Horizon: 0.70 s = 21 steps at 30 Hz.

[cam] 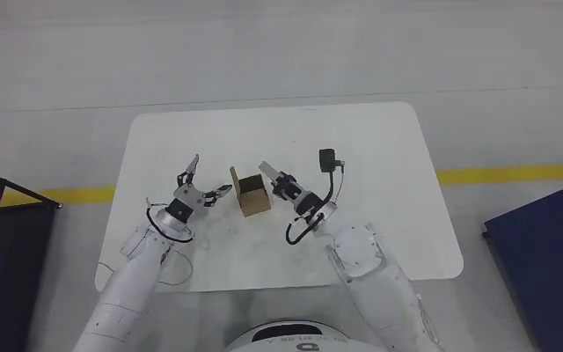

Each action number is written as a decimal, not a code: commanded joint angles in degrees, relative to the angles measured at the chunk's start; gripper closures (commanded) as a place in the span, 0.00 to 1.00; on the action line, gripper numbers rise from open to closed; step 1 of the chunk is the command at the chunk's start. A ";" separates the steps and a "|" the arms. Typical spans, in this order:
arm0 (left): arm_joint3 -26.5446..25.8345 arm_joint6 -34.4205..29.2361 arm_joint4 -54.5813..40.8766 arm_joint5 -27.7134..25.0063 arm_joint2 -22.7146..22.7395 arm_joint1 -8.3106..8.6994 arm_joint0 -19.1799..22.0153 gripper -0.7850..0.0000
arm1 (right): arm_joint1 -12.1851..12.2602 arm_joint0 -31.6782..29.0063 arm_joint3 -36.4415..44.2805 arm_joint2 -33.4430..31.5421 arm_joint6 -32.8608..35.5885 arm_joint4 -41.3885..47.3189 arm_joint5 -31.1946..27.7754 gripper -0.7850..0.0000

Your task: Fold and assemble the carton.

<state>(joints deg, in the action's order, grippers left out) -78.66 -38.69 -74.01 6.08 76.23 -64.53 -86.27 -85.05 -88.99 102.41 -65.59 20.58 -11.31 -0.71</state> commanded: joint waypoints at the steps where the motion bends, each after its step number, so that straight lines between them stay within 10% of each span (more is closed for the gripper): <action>1: 0.12 0.42 0.12 -0.66 0.18 -0.07 -0.90 0.00 | -0.01 -0.03 0.02 0.03 -0.08 -9.59 0.03 0.00; 5: 0.14 2.08 1.28 -1.30 0.91 -0.07 -2.06 0.00 | -0.68 0.26 -3.14 -0.51 0.43 7.09 -1.69 0.00; 21: -10.07 2.96 4.47 0.31 4.00 -0.10 0.32 0.00 | -0.39 5.52 -12.47 0.34 -0.71 6.52 -3.87 0.00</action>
<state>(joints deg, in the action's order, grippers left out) -86.47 -36.11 -70.04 5.69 79.22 -64.78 -85.58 -85.51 -83.29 89.76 -65.19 19.86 -4.87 -4.61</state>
